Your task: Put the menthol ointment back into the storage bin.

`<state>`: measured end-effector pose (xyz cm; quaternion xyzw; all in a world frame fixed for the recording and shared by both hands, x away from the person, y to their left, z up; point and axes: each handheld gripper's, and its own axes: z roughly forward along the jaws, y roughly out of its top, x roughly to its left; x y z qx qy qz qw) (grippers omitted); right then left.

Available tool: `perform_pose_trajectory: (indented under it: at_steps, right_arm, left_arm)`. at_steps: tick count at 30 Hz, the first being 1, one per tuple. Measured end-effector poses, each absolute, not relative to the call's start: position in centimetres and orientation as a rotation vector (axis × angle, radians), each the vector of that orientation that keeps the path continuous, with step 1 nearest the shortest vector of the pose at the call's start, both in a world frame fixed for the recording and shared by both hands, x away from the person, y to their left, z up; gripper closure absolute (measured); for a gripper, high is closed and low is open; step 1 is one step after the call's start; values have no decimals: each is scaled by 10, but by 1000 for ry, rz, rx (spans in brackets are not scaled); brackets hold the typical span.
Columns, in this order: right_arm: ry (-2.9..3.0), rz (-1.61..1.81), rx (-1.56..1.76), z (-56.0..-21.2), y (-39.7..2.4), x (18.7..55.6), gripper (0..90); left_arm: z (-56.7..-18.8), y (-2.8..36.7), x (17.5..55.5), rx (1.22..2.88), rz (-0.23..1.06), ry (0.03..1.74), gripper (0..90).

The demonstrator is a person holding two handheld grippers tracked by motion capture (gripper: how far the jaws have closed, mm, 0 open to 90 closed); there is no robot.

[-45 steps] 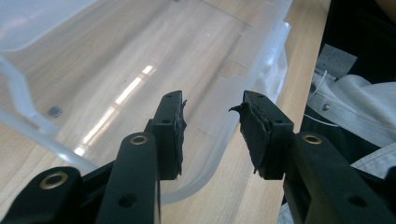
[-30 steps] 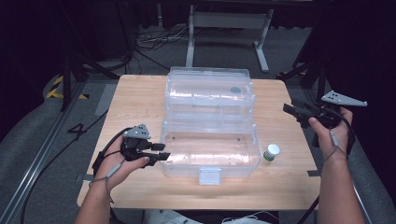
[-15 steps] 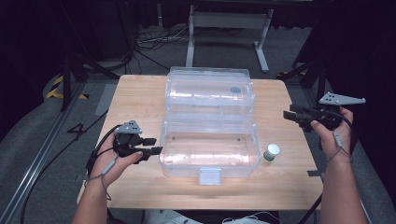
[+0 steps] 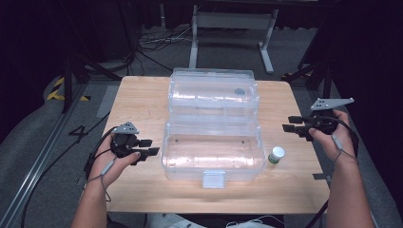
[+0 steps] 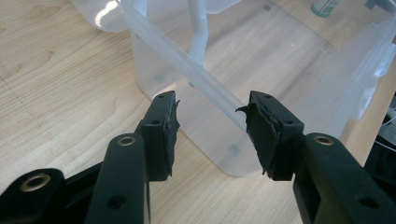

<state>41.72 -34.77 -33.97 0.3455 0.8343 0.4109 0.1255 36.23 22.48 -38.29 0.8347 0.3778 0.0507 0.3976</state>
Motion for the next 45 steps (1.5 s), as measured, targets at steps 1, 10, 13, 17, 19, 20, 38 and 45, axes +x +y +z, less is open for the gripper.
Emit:
perform_pose_trajectory:
  at_steps: [1,10,13,17,19,20,38,45]
  right_arm:
    - [2445,1186,1006,-341,-346,418,513]
    - [2535,1088,994,-353,-336,424,504]
    - [2562,1049,995,-358,-334,426,499]
    - [2584,1019,987,-361,-333,427,494]
    - [2600,1013,988,-362,-332,428,494]
    - [2608,1006,988,-363,-332,428,494]
    - [2757,801,968,-381,-325,430,465]
    - [2823,715,935,-389,-321,430,448]
  left_arm:
    - [-384,225,362,2111,125,961,534]
    - [-386,227,364,2120,120,970,529]
    - [-387,227,364,2123,114,976,527]
    - [-388,227,364,2126,111,980,524]
    - [-389,227,364,2131,114,979,522]
    - [-389,227,364,2130,110,983,522]
    - [-390,227,364,2136,99,987,518]
    - [-391,229,365,2135,98,990,517]
